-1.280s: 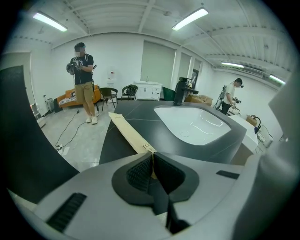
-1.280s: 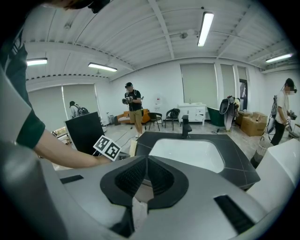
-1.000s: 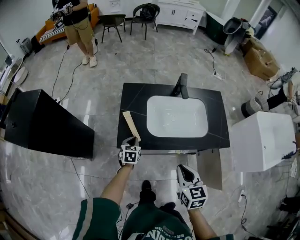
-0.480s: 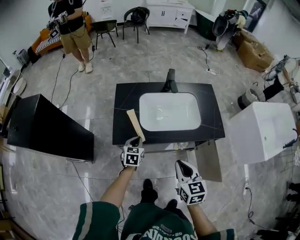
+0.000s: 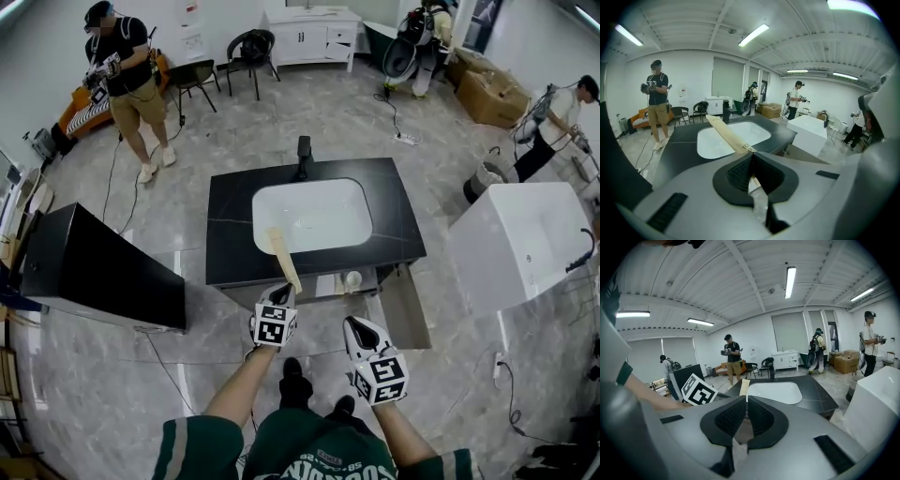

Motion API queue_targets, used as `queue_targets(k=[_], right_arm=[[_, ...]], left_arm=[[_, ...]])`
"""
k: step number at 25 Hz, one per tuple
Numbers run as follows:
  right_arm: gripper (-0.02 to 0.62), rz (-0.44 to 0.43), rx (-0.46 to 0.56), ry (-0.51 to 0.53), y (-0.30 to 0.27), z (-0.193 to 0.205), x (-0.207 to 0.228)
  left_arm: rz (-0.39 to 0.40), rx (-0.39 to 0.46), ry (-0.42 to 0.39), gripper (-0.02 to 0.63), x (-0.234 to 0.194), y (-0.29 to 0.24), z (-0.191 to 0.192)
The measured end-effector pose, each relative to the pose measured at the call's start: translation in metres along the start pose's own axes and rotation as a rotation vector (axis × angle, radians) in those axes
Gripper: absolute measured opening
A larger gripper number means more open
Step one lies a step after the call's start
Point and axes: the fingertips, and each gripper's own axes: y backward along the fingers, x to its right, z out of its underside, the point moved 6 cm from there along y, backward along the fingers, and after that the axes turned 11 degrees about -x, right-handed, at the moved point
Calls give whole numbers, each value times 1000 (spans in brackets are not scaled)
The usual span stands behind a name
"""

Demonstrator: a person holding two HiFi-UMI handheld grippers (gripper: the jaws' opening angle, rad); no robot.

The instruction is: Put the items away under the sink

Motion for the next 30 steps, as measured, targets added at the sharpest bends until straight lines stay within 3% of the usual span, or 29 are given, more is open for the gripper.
queue_targets(k=[10,17,23,30], right_arm=[[43,20,37,-50,87,56,56],[43,18,45,-57,138,90,83],[43,2,20,-56,161,118,98],[43,5,-3,-58,146,134,114]], left_arm=[[110,-35,-92,11,149,1,35],[171,-47,-117,11,230,8,56],[223,-69,-97,11,272,9,82],[268,-112,-80,11,278,-18,117]])
